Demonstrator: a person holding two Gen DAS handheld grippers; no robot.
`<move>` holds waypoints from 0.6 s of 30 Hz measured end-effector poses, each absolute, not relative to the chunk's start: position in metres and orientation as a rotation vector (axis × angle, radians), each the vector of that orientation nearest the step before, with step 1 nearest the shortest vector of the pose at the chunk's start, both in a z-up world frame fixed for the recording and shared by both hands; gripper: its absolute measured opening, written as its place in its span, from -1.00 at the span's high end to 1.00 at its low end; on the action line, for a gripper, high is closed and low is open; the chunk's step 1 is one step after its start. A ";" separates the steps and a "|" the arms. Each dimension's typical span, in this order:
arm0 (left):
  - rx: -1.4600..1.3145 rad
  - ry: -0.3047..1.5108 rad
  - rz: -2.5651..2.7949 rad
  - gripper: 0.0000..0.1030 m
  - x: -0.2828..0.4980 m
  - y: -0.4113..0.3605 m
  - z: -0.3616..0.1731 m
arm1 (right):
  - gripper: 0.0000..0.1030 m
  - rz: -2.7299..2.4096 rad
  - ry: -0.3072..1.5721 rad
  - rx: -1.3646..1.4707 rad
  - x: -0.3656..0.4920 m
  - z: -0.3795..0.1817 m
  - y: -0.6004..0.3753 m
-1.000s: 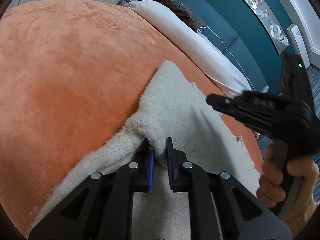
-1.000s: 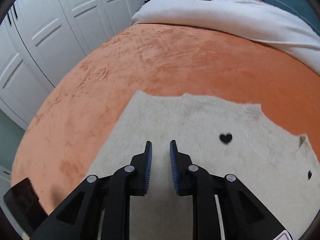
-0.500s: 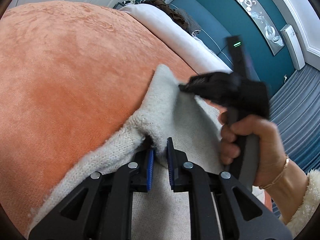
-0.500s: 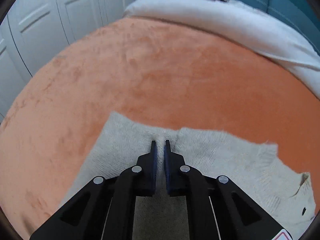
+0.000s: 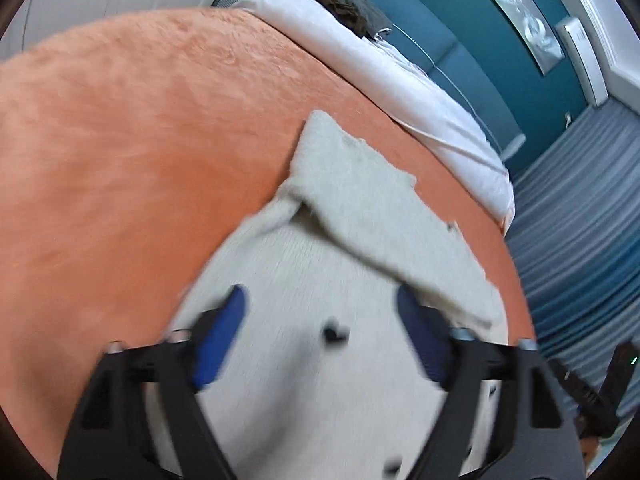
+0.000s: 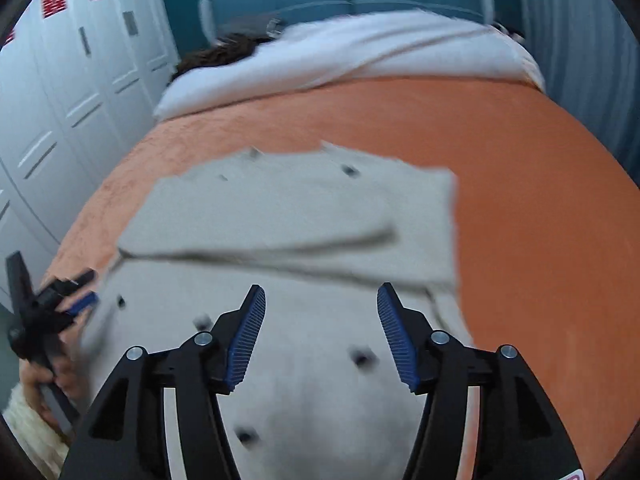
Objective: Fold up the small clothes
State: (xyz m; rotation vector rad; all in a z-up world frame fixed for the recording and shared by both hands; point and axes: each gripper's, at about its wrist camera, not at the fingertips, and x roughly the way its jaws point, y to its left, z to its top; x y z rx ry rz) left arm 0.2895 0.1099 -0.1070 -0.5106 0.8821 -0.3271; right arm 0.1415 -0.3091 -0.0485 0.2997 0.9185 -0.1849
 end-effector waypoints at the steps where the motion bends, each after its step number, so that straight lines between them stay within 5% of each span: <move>1: -0.456 0.905 -0.305 -0.79 0.272 0.115 -0.101 | -0.13 -0.235 0.962 0.334 0.108 -0.060 -0.322; 7: -0.438 1.086 -0.207 -0.79 0.198 0.147 -0.114 | -0.16 -0.293 1.093 0.489 -0.021 -0.104 -0.324; 15: -0.594 1.143 -0.236 -0.77 0.176 0.133 -0.129 | -0.33 -0.164 1.051 0.640 0.007 -0.132 -0.274; 16: -0.608 1.153 -0.245 -0.63 0.177 0.132 -0.129 | -0.19 -0.159 1.047 0.643 0.010 -0.131 -0.272; 17: -0.612 1.165 -0.255 -0.15 0.178 0.129 -0.128 | 0.19 -0.156 1.042 0.656 0.016 -0.130 -0.271; 18: -0.604 1.198 -0.252 0.11 0.181 0.127 -0.131 | 0.44 -0.151 1.045 0.668 0.019 -0.130 -0.270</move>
